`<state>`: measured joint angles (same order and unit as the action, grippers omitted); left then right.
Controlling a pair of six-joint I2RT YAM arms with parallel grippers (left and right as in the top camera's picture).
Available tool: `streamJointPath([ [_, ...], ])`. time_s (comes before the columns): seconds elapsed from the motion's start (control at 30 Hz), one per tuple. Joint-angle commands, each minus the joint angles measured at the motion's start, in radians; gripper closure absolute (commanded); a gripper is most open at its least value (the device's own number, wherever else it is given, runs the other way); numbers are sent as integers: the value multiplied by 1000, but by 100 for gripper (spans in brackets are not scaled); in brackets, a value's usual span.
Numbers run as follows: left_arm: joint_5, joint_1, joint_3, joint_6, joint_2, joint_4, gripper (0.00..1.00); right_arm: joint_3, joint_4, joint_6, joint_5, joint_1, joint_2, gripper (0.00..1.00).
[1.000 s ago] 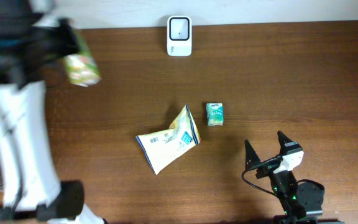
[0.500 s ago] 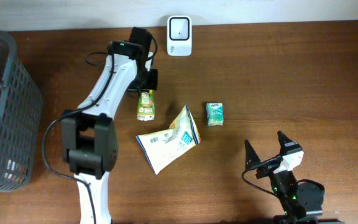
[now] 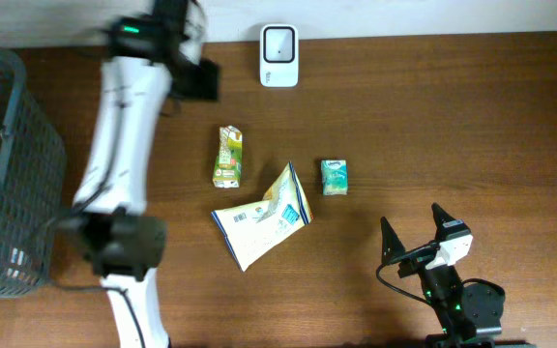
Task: Scan the item barcode
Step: 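Place the juice pouch upright on the table left of the tissues, then reach the left gripper into the basket and grasp the orange drink carton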
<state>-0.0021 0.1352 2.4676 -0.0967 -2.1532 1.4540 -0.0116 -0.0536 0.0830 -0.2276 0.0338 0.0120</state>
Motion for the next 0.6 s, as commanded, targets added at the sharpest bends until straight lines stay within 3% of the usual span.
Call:
streamJointPath([
  [0.0, -24, -203, 230, -112, 192, 99, 14, 6, -3, 3, -5, 5, -6, 1],
  [0.1, -24, -417, 266, -198, 260, 179, 13, 6, -3, 3, -5, 5, -6, 1],
  [0.27, -20, -725, 209, -214, 258, 234, 11, 6, -3, 3, -5, 5, -6, 1],
  [0.4, 11, -912, -2, -231, 248, 229, 6, 6, -3, 3, -5, 5, -6, 1],
  [0.57, 11, -1007, -327, -174, 248, 125, 5, 6, -3, 3, -5, 5, -6, 1],
])
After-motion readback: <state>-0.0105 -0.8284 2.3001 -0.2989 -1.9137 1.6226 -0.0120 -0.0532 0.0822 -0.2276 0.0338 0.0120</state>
